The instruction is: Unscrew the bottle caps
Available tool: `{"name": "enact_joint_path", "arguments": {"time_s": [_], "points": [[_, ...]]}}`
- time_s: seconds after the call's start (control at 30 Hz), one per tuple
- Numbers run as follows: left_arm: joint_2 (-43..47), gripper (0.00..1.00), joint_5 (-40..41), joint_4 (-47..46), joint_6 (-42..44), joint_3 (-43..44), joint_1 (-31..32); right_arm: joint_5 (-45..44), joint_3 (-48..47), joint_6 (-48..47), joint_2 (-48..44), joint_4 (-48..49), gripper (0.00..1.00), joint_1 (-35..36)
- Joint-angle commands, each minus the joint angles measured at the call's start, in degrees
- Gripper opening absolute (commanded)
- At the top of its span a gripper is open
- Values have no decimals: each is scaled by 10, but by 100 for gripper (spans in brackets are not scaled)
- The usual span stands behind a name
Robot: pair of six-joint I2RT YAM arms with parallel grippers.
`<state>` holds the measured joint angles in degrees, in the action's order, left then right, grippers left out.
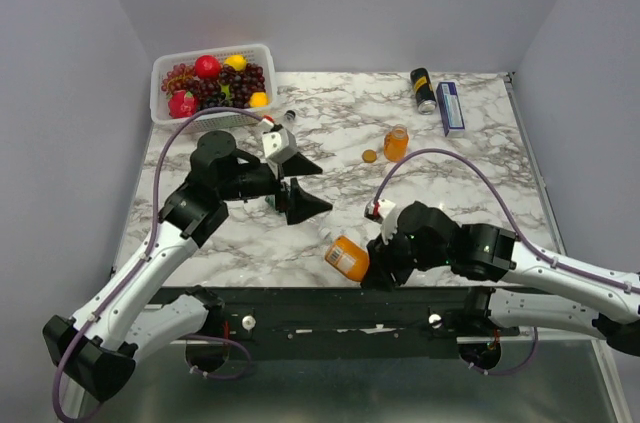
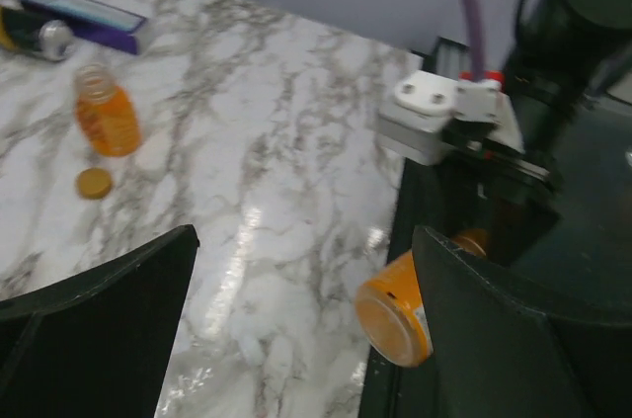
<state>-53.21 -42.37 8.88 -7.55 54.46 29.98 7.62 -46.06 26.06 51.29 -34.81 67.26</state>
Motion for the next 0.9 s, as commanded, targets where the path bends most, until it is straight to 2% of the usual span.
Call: {"name": "enact_joint_path", "arguments": {"time_s": [0.0,0.07,0.13,0.23,0.37,0.47,0.87], "points": [[-51,99,-242,39,46,23,76,121,-54,-54,-8,-161,26,-24],[-73,99,-259,117,72,37,104,143,-70,-69,-9,-178,26,-33],[-102,99,-236,195,135,57,141,176,-82,-74,-12,-195,25,-37],[-131,99,-186,240,160,69,178,206,-111,-84,-12,-215,25,-42],[-160,99,-194,264,171,78,202,212,-145,-94,-7,-236,25,-46],[-169,99,-159,266,171,75,219,206,-167,-97,-2,-247,25,-47],[-205,97,-183,232,152,63,250,178,-170,-108,11,-236,25,-54]]}}
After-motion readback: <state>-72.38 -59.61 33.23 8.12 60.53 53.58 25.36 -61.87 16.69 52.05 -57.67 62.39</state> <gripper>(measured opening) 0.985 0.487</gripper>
